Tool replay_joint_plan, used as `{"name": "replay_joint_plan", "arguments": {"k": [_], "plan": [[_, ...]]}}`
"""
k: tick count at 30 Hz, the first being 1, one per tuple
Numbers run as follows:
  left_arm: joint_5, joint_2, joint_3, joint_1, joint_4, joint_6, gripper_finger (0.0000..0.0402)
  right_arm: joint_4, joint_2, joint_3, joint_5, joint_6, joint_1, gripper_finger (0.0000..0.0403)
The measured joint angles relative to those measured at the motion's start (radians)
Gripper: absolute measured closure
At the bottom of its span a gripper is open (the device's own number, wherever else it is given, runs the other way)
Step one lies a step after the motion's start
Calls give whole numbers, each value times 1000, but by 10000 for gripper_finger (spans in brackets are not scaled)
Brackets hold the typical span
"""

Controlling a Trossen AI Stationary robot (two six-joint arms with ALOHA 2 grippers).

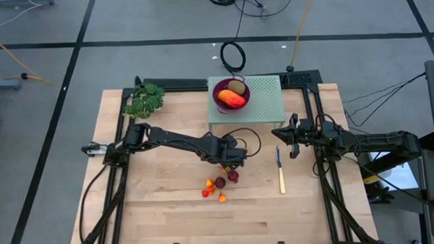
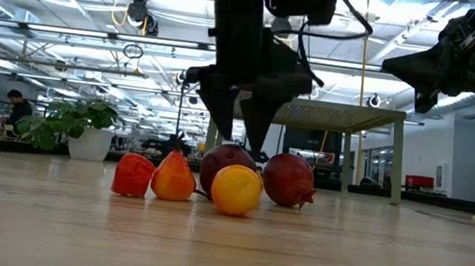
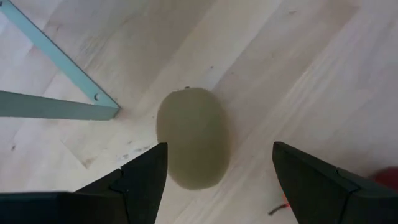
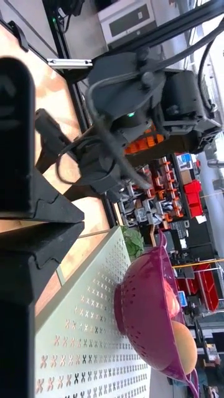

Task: Pick & Place Fruit
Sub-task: Put the kiwi into the dark red colander on the shelf

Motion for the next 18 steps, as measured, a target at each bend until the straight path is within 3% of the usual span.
{"name": "replay_joint_plan", "arguments": {"k": [18], "plan": [[-10,25,0,24,6,31,112,0,0,0,0,31,0,399]]}}
